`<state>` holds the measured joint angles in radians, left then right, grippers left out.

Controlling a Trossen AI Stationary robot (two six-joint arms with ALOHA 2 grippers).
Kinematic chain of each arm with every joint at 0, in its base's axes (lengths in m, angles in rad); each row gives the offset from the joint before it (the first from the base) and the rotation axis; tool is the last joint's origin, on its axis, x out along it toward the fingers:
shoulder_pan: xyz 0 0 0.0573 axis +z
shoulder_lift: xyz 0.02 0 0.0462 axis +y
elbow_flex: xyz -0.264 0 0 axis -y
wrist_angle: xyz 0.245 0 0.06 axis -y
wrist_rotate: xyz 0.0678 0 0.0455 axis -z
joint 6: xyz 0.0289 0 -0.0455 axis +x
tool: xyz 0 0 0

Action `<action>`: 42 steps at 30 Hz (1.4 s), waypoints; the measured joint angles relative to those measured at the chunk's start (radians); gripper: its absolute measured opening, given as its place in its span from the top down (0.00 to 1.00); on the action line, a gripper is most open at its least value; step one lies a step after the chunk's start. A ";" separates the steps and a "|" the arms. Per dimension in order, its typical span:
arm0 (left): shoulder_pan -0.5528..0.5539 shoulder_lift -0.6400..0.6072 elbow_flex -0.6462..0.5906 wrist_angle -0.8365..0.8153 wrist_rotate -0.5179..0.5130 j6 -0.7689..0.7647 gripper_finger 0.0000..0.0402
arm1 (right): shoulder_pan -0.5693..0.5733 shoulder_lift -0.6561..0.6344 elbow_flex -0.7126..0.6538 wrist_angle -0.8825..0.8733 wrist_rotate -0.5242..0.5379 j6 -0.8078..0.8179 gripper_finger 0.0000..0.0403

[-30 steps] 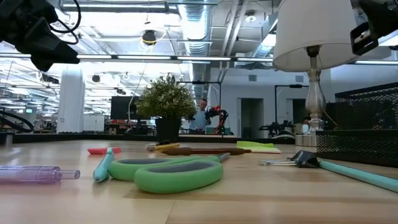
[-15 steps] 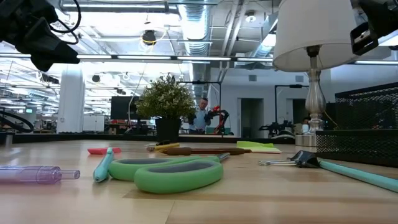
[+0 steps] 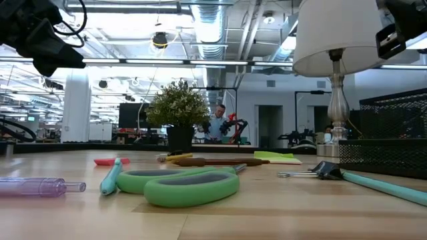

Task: Pick and place office supplies into organizer

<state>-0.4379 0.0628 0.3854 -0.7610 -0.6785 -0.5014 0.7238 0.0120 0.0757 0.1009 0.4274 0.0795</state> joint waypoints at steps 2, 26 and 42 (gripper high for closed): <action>0.000 0.000 0.000 0.000 0.000 0.000 0.72 | 0.000 0.000 0.000 0.000 0.000 0.000 0.71; 0.000 0.000 0.000 0.000 0.000 0.000 0.72 | 0.000 0.000 0.000 0.000 0.000 0.000 0.71; 0.000 0.000 0.001 0.026 -0.070 0.002 0.72 | 0.000 0.000 0.000 0.000 0.000 0.000 0.71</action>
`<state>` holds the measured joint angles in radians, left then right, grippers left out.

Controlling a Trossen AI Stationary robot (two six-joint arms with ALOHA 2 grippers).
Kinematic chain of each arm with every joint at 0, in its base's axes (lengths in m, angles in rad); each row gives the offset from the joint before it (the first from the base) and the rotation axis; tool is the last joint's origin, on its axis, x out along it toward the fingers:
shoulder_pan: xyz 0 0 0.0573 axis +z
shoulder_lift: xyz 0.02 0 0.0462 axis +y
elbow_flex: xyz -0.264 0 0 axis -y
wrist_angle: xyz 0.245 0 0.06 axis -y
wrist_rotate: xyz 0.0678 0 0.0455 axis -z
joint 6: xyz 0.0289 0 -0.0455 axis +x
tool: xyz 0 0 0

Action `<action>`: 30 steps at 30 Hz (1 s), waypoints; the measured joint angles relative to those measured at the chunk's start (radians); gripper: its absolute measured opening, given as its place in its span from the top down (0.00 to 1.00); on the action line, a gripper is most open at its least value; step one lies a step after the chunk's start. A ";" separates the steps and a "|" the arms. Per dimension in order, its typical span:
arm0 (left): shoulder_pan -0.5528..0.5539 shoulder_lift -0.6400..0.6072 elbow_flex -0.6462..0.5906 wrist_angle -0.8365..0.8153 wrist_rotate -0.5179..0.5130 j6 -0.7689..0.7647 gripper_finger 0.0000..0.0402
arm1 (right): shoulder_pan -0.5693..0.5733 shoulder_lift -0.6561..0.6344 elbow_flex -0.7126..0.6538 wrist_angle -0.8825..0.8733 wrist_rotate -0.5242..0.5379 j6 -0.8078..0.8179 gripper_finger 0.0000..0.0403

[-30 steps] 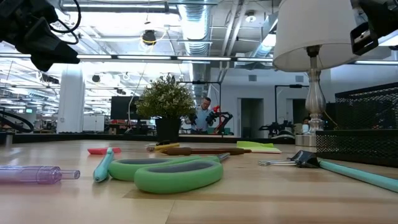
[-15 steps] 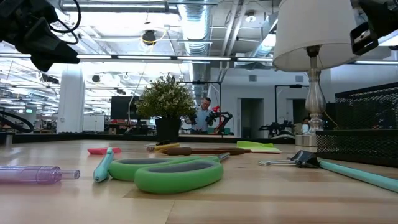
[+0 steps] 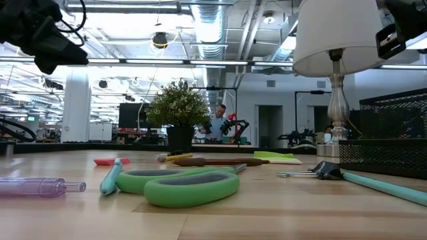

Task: Pick and place office supplies into organizer
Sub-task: Put the green scissors into the black desk organizer

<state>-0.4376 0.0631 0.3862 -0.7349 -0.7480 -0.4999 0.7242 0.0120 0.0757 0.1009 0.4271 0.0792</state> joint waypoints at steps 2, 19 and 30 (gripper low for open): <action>0.000 0.000 0.000 0.008 -0.021 0.001 0.72 | 0.000 0.000 0.000 0.000 0.000 0.000 0.71; 0.000 0.000 -0.001 -0.001 -0.016 -0.028 0.72 | 0.000 0.000 0.000 0.000 0.000 0.000 0.71; 0.000 0.000 -0.001 0.041 -0.058 -0.073 0.72 | 0.000 0.000 0.000 0.000 0.000 0.000 0.71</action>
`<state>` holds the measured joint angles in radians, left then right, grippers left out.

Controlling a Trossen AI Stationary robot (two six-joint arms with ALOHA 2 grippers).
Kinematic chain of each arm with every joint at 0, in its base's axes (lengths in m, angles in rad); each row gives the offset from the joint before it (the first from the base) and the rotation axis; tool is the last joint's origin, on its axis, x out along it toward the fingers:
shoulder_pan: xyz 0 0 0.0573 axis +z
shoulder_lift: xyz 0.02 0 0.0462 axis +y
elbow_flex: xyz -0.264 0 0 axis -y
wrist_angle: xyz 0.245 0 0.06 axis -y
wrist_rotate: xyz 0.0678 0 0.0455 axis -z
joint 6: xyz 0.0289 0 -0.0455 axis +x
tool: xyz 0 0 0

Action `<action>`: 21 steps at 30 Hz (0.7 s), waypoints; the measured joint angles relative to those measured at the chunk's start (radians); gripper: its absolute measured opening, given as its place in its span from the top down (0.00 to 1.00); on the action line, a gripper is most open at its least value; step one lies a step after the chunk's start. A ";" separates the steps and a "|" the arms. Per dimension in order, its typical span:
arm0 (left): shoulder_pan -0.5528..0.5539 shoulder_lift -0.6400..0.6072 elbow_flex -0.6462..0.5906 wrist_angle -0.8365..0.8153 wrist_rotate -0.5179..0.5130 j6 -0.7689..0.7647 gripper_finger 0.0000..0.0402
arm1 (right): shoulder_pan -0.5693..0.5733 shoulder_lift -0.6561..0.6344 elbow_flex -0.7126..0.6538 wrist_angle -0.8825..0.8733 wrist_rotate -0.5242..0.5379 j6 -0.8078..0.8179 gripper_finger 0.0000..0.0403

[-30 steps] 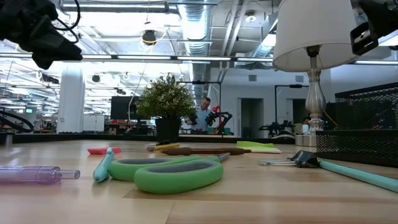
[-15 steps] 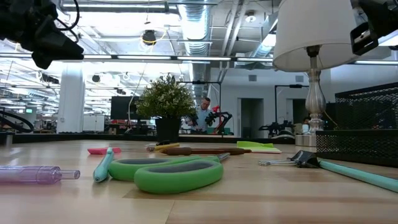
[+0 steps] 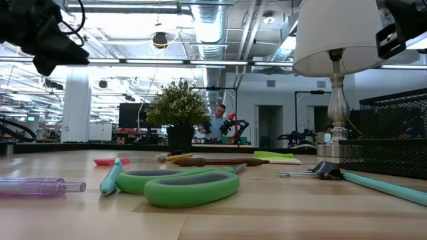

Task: Pick and place office supplies into organizer
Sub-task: Put the green scissors into the black desk organizer

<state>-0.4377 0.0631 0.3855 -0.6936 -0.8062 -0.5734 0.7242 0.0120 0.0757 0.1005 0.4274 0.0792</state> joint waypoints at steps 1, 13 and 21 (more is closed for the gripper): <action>0.000 0.000 0.000 0.020 -0.028 0.003 0.72 | 0.000 0.000 0.000 0.000 0.000 0.000 0.71; 0.000 0.000 0.000 0.078 -0.370 0.065 0.72 | 0.000 0.000 0.000 -0.003 0.000 0.000 0.71; 0.000 0.000 0.000 0.226 -0.396 -0.143 0.72 | 0.000 0.000 0.000 -0.003 0.000 0.000 0.71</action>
<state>-0.4377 0.0628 0.3853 -0.4673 -1.2026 -0.7159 0.7242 0.0120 0.0757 0.0973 0.4273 0.0793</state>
